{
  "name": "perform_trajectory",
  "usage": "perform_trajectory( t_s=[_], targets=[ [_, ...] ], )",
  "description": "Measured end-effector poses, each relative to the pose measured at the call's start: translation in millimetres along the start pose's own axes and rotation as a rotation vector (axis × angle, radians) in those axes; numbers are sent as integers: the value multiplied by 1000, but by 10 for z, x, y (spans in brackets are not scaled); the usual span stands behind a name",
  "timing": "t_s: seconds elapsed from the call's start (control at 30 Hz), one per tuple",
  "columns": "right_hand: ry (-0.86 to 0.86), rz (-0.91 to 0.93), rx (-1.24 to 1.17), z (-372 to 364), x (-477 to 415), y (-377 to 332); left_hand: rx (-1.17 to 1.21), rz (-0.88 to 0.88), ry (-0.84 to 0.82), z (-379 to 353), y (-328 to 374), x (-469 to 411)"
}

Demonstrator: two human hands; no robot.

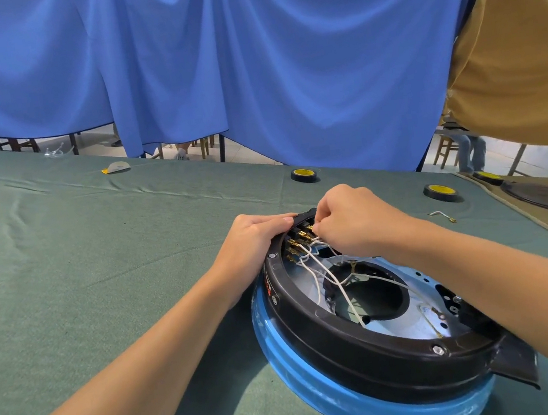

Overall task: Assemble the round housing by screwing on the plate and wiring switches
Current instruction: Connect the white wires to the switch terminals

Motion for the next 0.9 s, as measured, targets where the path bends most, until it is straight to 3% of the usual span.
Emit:
perform_trajectory(
  t_s=[0.4, 0.7, 0.8, 0.9],
  targets=[
    [-34, -25, 7, 13, -18, -82, 43, -5, -20, -6, -6, -5],
    [-39, -106, -241, -17, 3, -20, 47, -32, -42, 2, -12, -11],
    [-91, -57, -395, 8, -31, 63, 43, -31, -27, 6, -6, 0],
    [-89, 1, -387, 108, -4, 184, 50, -6, -15, 19, -11, 4]
  ],
)
Point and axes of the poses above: each hand's wrist, its own x-axis away from the middle knuckle, its own z-axis out of the back of the hand, y = z × x, the point moved 4 cm from there along -x, towards the middle knuckle, and after that the axes turned 10 degrees about -y, right-handed, at the moved point
